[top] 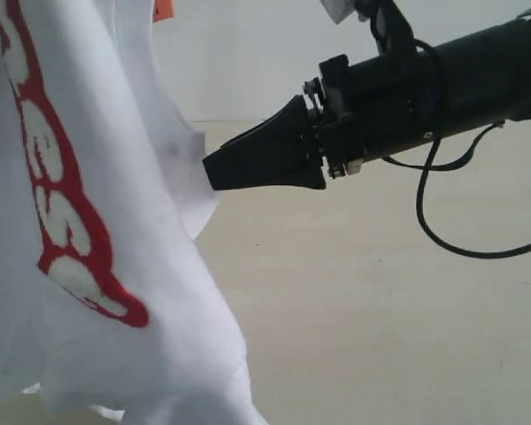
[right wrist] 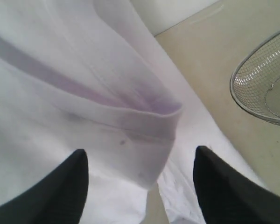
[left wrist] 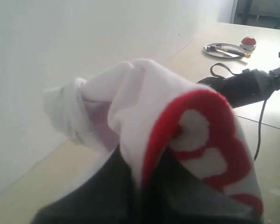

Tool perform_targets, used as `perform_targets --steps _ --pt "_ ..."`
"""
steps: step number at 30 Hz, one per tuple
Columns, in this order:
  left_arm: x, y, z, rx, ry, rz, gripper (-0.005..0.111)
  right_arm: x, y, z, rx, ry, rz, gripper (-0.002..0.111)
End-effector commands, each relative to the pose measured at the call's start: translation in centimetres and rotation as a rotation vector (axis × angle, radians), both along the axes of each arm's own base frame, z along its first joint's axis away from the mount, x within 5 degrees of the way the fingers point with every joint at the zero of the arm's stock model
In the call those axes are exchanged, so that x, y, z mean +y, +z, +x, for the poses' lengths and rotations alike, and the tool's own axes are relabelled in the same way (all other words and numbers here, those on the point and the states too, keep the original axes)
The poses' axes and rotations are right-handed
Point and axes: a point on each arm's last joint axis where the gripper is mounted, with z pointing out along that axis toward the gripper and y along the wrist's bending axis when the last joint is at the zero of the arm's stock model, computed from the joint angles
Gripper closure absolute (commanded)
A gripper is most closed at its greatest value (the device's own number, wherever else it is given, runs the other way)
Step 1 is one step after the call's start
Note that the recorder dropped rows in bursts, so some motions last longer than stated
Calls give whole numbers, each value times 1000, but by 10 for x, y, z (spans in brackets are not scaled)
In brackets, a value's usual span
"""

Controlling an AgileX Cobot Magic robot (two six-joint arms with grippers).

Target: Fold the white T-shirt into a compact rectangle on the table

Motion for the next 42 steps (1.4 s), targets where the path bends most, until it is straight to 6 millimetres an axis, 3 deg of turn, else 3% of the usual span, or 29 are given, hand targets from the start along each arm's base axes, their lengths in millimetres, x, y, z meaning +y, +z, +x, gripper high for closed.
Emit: perform_targets --steps 1,11,19,33,39,42 --pt "-1 2 -4 2 -11 -24 102 4 -11 8 23 -9 38 50" --pt "-1 2 -4 2 -8 -23 102 10 -24 14 51 -7 54 50" --pt "-1 1 -4 3 -6 -14 102 27 -21 7 36 29 92 50" --pt "-1 1 -4 5 -6 -16 102 28 -19 8 70 13 110 50" --pt "-1 1 -3 3 -5 -17 102 27 -23 14 117 -69 75 32" --pt "-1 1 -3 3 -5 -17 102 27 -22 12 119 -52 84 39"
